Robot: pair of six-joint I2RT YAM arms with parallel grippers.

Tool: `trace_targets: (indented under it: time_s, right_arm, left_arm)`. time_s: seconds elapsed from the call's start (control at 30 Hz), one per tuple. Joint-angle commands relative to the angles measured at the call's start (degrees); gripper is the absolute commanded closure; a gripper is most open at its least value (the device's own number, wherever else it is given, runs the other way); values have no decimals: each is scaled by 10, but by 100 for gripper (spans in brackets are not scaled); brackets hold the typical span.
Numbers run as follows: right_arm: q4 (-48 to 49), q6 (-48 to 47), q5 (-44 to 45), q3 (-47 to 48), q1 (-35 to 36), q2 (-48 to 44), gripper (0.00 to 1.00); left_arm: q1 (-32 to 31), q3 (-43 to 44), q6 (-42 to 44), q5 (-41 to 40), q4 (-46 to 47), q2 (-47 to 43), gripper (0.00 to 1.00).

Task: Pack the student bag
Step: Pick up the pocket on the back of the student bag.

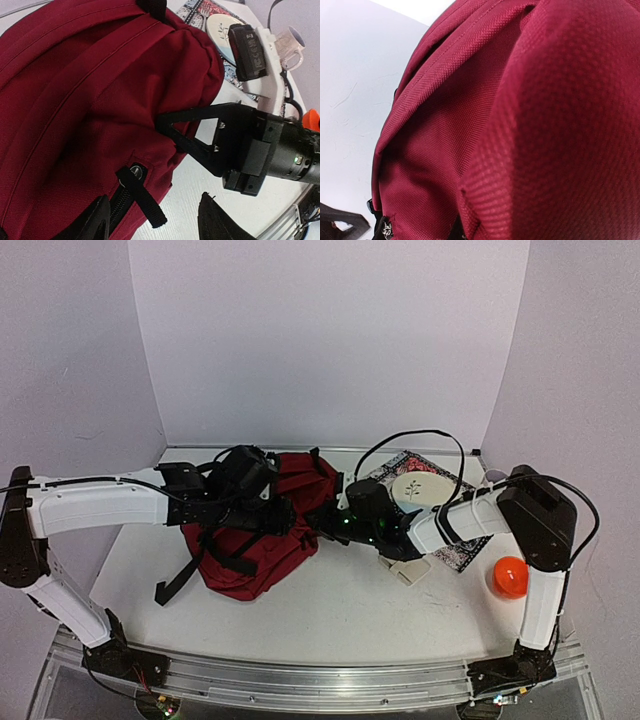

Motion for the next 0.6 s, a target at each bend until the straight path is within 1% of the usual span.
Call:
trace_targets:
  time_s: [0.0,0.1,0.2,0.27,0.37,0.4,0.57]
  right_arm:
    - [19,-10,-30,-9,14,9,100]
    - [21,-9,-32,-8,14,12,100]
    - [23,-10,-34,-6,14,14,100]
    - [23,-12,-34,-6,14,14,100]
    - [24,-17,-30,-7,14,14,100]
    - [23,-19,-28,-7,13,13,100]
    - [24,-17,-24,-14,2,12,100]
  left_arm:
    - [-12,38,-6,-44,-20,25,45]
    - [-15,46,-6,-58,-32,45,52]
    - [-18,53,-5,-66,-38,58,63]
    - [-19,53,-5,-74,-43,59,75]
    - [-19,49,-7,-84,-49,49,96]
    - [-19,43,-8,-84,-50,40,99]
    - [-19,-7,-24,-60,-58,-5,100]
